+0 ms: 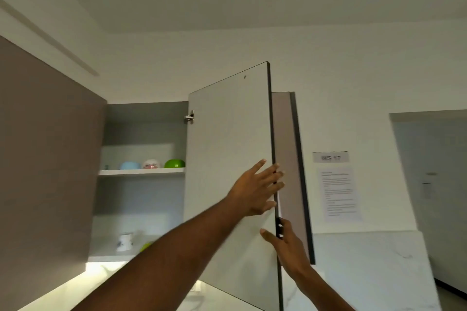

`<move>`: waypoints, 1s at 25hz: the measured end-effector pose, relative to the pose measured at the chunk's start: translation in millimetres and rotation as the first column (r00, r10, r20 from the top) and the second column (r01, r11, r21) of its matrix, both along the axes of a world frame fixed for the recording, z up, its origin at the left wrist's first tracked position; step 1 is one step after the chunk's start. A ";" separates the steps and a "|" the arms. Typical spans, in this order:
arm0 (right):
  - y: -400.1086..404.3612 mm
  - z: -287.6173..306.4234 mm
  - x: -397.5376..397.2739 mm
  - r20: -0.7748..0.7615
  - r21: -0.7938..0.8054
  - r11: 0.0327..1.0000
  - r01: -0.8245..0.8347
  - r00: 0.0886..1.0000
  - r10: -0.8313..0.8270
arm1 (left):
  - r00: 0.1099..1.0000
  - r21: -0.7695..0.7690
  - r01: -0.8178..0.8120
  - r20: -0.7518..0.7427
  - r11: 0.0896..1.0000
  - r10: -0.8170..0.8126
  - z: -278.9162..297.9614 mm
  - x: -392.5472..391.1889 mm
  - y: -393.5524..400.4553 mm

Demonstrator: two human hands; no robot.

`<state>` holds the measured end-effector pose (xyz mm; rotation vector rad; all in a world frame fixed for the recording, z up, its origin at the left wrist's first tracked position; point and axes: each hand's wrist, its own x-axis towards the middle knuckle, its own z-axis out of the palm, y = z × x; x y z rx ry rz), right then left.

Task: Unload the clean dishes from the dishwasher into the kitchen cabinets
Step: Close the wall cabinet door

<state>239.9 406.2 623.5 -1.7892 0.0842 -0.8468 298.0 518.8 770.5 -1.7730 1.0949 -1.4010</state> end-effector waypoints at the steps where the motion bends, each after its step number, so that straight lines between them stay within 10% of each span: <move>1: 6.0 -1.1 -3.6 0.043 0.022 1.000 0.014 0.999 -0.015 | 0.999 0.000 0.032 0.003 1.000 -0.032 1.0 -5.8 8.6; 5: 72.0 -7.7 -4.5 0.237 -0.215 0.976 0.025 0.971 0.028 | 0.949 -0.075 0.299 0.128 0.951 -0.288 18.6 -24.7 77.6; 10: 182.5 -20.5 47.6 0.325 -0.693 0.720 0.051 0.912 0.249 | 0.996 -0.359 0.080 0.067 0.930 -0.059 30.8 -22.0 193.6; 17: 329.8 -36.3 170.7 0.346 -0.868 0.445 0.221 0.912 0.221 | 0.959 -0.517 -0.258 -0.033 0.816 0.283 -9.0 108.5 368.3; 25: 346.3 -37.8 364.5 0.318 -0.942 0.155 0.297 0.938 0.135 | 0.970 -0.759 -0.215 -0.239 0.614 0.044 -65.1 298.0 399.9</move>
